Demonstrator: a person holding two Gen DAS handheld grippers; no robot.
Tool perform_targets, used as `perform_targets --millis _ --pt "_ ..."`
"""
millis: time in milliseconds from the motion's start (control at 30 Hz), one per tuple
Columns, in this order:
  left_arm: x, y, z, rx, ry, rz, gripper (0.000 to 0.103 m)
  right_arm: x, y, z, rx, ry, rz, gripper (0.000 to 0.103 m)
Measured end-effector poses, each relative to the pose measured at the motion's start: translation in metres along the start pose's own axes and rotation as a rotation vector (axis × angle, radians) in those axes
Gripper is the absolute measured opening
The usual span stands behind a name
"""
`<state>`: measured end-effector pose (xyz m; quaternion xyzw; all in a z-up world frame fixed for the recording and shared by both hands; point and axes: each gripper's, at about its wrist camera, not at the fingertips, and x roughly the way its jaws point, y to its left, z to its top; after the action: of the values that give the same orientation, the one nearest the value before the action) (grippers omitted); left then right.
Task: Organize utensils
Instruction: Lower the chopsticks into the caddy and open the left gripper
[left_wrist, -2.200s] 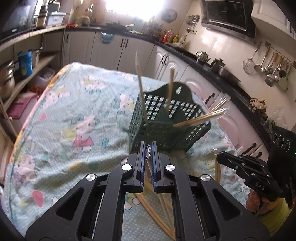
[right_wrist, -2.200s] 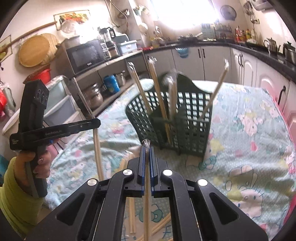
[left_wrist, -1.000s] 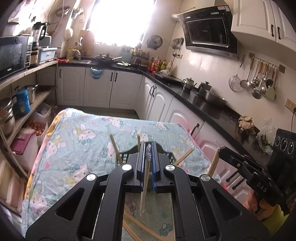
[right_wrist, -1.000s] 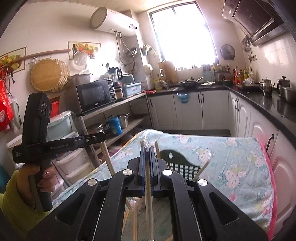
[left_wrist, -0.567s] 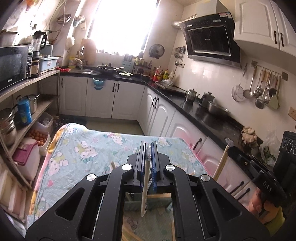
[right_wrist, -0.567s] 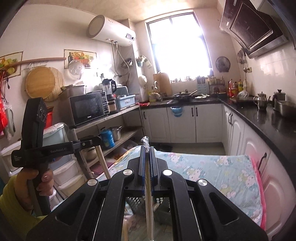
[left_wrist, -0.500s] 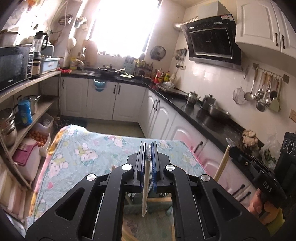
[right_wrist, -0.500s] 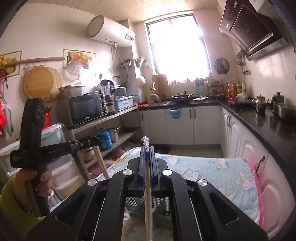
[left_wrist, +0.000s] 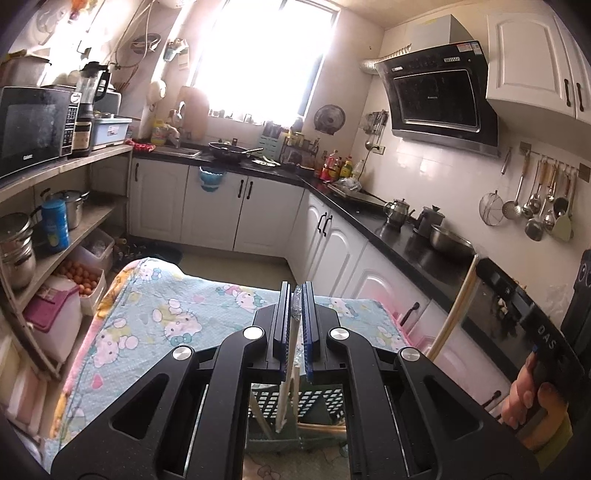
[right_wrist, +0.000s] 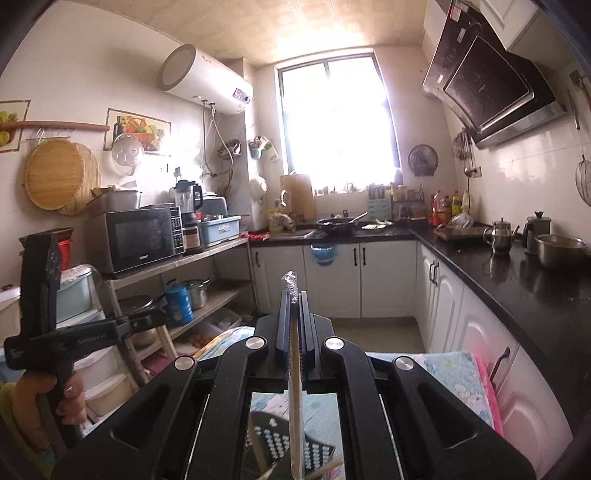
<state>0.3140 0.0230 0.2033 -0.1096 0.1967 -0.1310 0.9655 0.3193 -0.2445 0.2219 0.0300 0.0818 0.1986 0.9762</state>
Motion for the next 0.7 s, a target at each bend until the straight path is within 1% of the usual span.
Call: perform_targets --millis 167,333,700 --pt "0.006 -0.002 -0.008 0.019 -0.008 0.014 0.001 0.017 -0.007 -0.009 0.027 0.018 -0.007 0.004" --pt "0.011 -0.003 -0.017 0.033 -0.015 0.009 0.001 0.029 -0.009 -0.017 0.038 0.024 -0.005 0.004" --pt "0.03 0.006 -0.041 -0.004 0.024 -0.007 0.001 0.056 -0.01 -0.04 0.037 0.051 0.0 0.004"
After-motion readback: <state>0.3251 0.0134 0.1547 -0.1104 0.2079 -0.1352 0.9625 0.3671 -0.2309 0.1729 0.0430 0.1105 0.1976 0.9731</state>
